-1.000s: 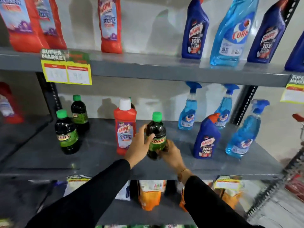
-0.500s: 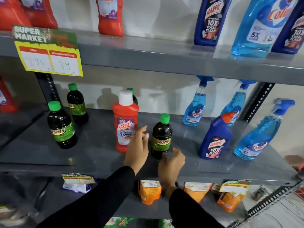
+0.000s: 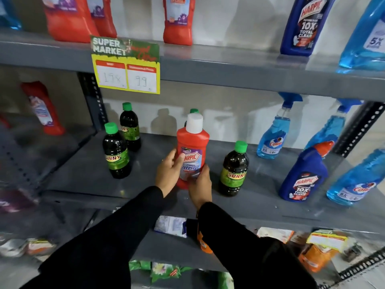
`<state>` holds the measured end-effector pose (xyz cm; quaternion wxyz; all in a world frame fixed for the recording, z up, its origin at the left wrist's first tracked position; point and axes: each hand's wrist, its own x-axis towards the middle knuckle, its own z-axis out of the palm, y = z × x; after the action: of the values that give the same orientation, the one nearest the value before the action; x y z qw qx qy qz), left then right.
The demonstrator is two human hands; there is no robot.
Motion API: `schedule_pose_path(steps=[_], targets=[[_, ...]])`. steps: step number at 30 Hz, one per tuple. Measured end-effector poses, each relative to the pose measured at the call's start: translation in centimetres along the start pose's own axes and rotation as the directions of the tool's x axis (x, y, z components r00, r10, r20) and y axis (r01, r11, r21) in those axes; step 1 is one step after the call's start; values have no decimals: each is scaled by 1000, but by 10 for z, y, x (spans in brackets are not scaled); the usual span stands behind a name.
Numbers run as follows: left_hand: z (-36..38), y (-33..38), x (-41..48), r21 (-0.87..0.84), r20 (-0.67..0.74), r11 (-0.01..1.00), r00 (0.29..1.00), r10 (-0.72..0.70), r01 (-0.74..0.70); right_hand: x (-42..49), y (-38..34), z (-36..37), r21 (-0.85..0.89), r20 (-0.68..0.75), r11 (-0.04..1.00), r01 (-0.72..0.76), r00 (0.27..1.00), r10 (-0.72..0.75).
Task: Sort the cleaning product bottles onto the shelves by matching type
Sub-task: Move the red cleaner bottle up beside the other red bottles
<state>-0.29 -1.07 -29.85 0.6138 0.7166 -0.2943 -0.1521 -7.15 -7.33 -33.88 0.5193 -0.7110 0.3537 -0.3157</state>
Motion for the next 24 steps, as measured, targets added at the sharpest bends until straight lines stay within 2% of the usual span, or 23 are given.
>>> schedule_pose_path(steps=[2, 6, 10, 13, 14, 18, 21, 24], targets=[[-4, 1, -15, 22, -22, 998, 998, 58, -58, -18, 1, -1, -1, -3, 1000, 27, 1000, -27], [-13, 11, -47, 76, -148, 962, 951, 273, -264, -55, -12, -12, 29, -22, 980, 199, 980, -198], [-28, 61, -69, 92, -275, 868, 825, 494, -488, -79, -55, -28, 6, -81, 903, 431, 900, -429], [-45, 118, -80, 69, -272, 755, 716, 643, -652, -90, -105, -40, 17, -186, 812, 584, 800, -571], [-51, 137, -81, 54, -260, 731, 697, 668, -681, -92, -125, -44, 36, -215, 780, 624, 768, -604], [-80, 213, -76, -78, -204, 693, 692, 692, -716, -92, -211, -63, 116, -286, 687, 718, 686, -669], [-102, 269, -59, -13, -192, 647, 637, 746, -762, -82, -270, -73, 74, -298, 646, 760, 635, -713], [-114, 303, -29, -6, -138, 675, 669, 730, -738, -59, -310, -80, 48, -278, 645, 762, 631, -724]])
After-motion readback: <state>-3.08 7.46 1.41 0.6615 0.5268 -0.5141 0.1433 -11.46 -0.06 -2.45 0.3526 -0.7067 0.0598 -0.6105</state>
